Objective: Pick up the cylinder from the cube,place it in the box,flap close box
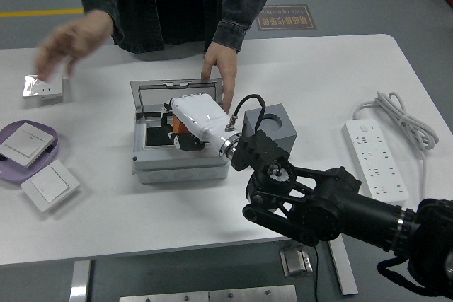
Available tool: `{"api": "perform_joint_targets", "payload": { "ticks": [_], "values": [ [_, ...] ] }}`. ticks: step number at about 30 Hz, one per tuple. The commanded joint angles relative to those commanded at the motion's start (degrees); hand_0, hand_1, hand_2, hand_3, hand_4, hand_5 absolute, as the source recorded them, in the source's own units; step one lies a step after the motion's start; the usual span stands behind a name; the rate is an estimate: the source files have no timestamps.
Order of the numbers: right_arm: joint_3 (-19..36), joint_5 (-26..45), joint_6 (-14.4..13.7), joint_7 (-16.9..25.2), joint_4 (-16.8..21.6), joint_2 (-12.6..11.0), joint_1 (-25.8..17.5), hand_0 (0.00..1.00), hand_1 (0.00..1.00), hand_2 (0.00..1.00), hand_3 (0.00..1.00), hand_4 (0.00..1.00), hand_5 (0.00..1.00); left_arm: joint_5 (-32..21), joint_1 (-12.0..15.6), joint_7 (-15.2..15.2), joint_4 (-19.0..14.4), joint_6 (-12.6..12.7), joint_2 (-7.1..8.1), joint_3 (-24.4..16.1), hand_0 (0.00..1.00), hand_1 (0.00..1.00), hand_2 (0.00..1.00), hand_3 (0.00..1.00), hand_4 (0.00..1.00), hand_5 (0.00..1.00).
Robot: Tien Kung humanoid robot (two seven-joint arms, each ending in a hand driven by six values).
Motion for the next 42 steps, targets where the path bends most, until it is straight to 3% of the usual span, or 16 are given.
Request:
{"api": "perform_joint_targets", "payload": {
  "ticks": [1, 2, 7, 8, 13, 14, 19, 20, 25, 26, 31, 32, 37, 42],
  "values": [
    [-0.1, 0.1, 0.2, 0.0, -0.2, 0.0, 0.0, 0.187, 0.245, 0.395, 0.344, 0.002, 0.002, 0.0, 0.0, 0.0, 0.0, 0.0, 0.00, 0.0, 0.615, 0.591, 0.542, 0.619, 0.693, 0.220],
    [-0.2, 0.1, 0.6, 0.0, -0.5, 0.0, 0.0, 0.314, 0.379, 0.476, 0.417, 0.221, 0.002, 0.0, 0.0, 0.0, 0.0, 0.0, -0.01, 0.0, 0.615, 0.590, 0.542, 0.620, 0.694, 0.222],
    [-0.5, -0.1, 1.3, -0.2, -1.1, 0.0, 0.1, 0.314, 0.379, 0.476, 0.417, 0.221, 0.002, 0.1, -0.1, 0.0, 0.0, 0.0, 0.00, 0.0, 0.615, 0.590, 0.542, 0.620, 0.694, 0.222],
    [-0.6, -0.2, 1.3, -0.3, -1.2, 0.0, 0.1, 0.588, 0.622, 0.636, 0.654, 0.515, 0.147, 0.1, -0.1, 0.0, 0.0, 0.0, 0.01, 0.0, 0.615, 0.590, 0.542, 0.619, 0.694, 0.223],
    [-0.8, 0.0, 1.3, -0.4, -1.6, 0.0, 0.2, 0.588, 0.622, 0.636, 0.654, 0.515, 0.147, 0.1, -0.1, 0.0, 0.0, 0.0, 0.04, -0.1, 0.615, 0.590, 0.542, 0.619, 0.694, 0.223],
    [-0.8, 0.0, 1.3, -0.4, -1.7, 0.0, 0.2, 0.800, 0.720, 0.712, 0.708, 0.639, 0.246, 0.2, -0.1, 0.0, 0.0, 0.0, 0.04, -0.1, 0.614, 0.590, 0.541, 0.619, 0.694, 0.225],
    [-0.9, -0.3, 1.5, -0.9, -1.8, 0.0, 0.2, 0.800, 0.720, 0.712, 0.708, 0.639, 0.246, 0.3, 0.0, 0.1, 0.0, -0.1, 0.04, -0.2, 0.614, 0.590, 0.541, 0.619, 0.694, 0.225],
    [-1.0, -0.4, 1.6, -1.0, -1.8, 0.0, 0.2, 0.846, 0.746, 0.729, 0.747, 0.716, 0.276, 0.4, 0.0, 0.1, 0.0, -0.1, 0.05, -0.3, 0.615, 0.590, 0.541, 0.619, 0.694, 0.226],
    [-1.1, -0.6, 1.6, -1.0, -1.9, 0.0, 0.2, 0.846, 0.746, 0.729, 0.747, 0.716, 0.276, 0.4, 0.0, 0.1, 0.0, -0.1, 0.10, -0.3, 0.615, 0.590, 0.541, 0.619, 0.694, 0.226],
    [-1.1, -0.6, 1.6, -1.0, -1.9, 0.0, 0.2, 0.849, 0.746, 0.732, 0.775, 0.803, 0.352, 0.4, 0.0, 0.1, 0.0, -0.1, 0.10, -0.2, 0.615, 0.590, 0.541, 0.619, 0.694, 0.227],
    [-1.0, 1.2, 0.9, -0.4, -1.2, 0.0, 0.1, 0.849, 0.746, 0.732, 0.775, 0.803, 0.352, 0.4, 0.1, 0.1, 0.0, -0.1, 0.05, -0.2, 0.615, 0.590, 0.541, 0.619, 0.694, 0.227],
    [-0.9, 2.3, 0.5, -0.1, -0.8, 0.0, 0.0, 0.850, 0.749, 0.732, 0.790, 0.895, 0.425, 0.3, 0.1, 0.1, 0.0, -0.1, 0.04, -0.1, 0.615, 0.590, 0.541, 0.619, 0.695, 0.228],
    [-0.7, 9.3, -1.6, 2.0, 3.7, -0.5, -0.5, 0.850, 0.749, 0.732, 0.790, 0.895, 0.425, 0.0, 0.1, 0.0, 0.0, -0.1, -0.05, 0.1, 0.615, 0.590, 0.541, 0.619, 0.695, 0.228],
    [0.1, 17.7, -2.9, 4.0, 9.4, -3.9, 0.1, 0.851, 0.748, 0.732, 0.791, 0.922, 0.444, -0.3, 0.1, -0.1, 0.0, -0.1, -0.16, 0.3, 0.615, 0.590, 0.542, 0.619, 0.695, 0.228]
  ]
}}
